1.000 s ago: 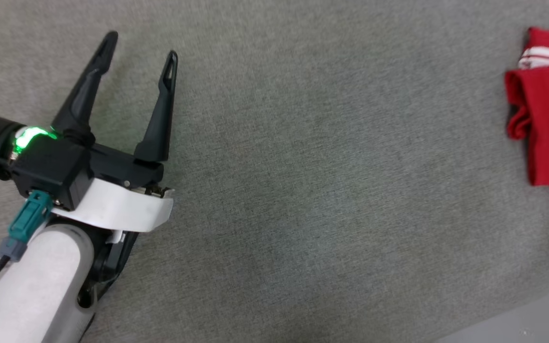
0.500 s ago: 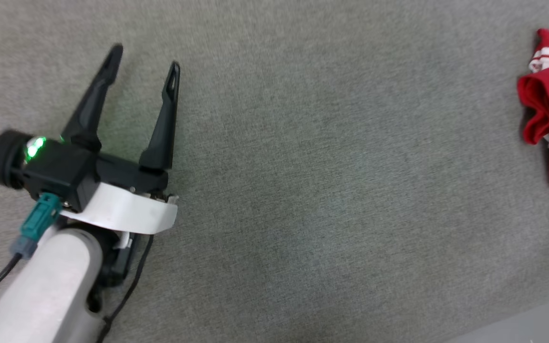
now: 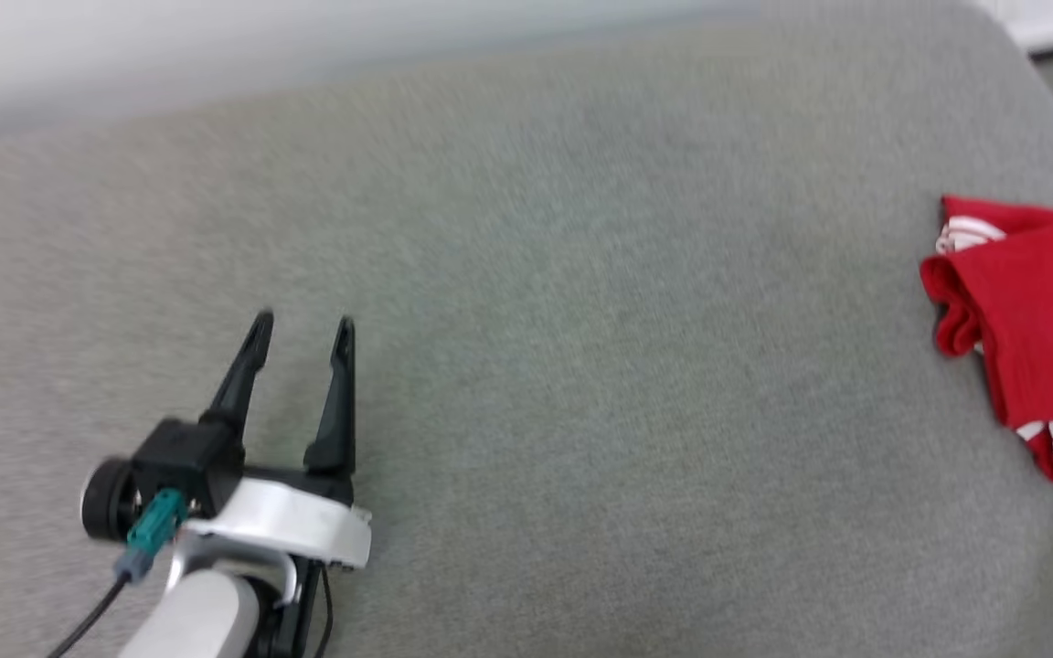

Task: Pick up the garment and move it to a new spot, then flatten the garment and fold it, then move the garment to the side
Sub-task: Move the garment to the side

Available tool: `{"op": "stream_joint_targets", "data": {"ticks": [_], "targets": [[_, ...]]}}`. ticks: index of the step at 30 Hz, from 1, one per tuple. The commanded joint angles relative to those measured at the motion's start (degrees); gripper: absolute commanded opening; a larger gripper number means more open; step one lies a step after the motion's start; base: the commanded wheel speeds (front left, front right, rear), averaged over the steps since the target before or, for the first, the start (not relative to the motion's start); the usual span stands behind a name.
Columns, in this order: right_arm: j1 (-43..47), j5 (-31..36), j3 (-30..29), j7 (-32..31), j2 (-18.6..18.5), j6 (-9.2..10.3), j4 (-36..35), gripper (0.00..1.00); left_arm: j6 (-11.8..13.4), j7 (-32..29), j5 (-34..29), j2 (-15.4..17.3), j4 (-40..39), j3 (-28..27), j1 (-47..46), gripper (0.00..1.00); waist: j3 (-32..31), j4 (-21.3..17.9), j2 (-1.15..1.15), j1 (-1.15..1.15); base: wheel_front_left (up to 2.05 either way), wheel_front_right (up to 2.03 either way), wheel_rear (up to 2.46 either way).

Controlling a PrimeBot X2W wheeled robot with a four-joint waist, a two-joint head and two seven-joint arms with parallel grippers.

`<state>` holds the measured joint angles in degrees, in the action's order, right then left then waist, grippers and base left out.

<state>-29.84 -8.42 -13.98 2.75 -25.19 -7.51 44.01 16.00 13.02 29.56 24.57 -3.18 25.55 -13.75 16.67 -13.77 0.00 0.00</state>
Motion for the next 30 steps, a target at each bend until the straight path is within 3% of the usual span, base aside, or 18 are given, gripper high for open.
{"op": "stream_joint_targets", "data": {"ticks": [1,12,19,30], "targets": [[1.5,-0.6,1.3,0.4,1.1,0.05,-0.6,1.00,0.3,0.4,0.4,-0.3,0.4,-0.3,1.3,1.00,-5.4,3.0,0.00,0.00,0.00,0.00,0.00],[11.5,-4.1,9.4,4.0,8.5,0.05,-11.1,1.00,2.2,1.5,1.9,-0.7,2.7,-2.6,7.7,1.00,-12.6,9.4,0.00,0.00,0.00,0.00,0.00],[22.1,-1.4,9.8,2.7,16.3,0.05,-29.0,1.00,1.9,1.8,1.7,-0.2,4.2,-2.8,10.7,1.00,-16.3,11.9,0.00,0.00,0.00,0.00,0.00],[36.4,0.4,10.8,-4.5,20.6,0.05,-48.7,1.00,1.1,2.1,1.3,-0.9,5.5,-2.7,14.7,1.00,-19.3,11.5,0.00,0.00,0.00,0.00,0.00]]}}
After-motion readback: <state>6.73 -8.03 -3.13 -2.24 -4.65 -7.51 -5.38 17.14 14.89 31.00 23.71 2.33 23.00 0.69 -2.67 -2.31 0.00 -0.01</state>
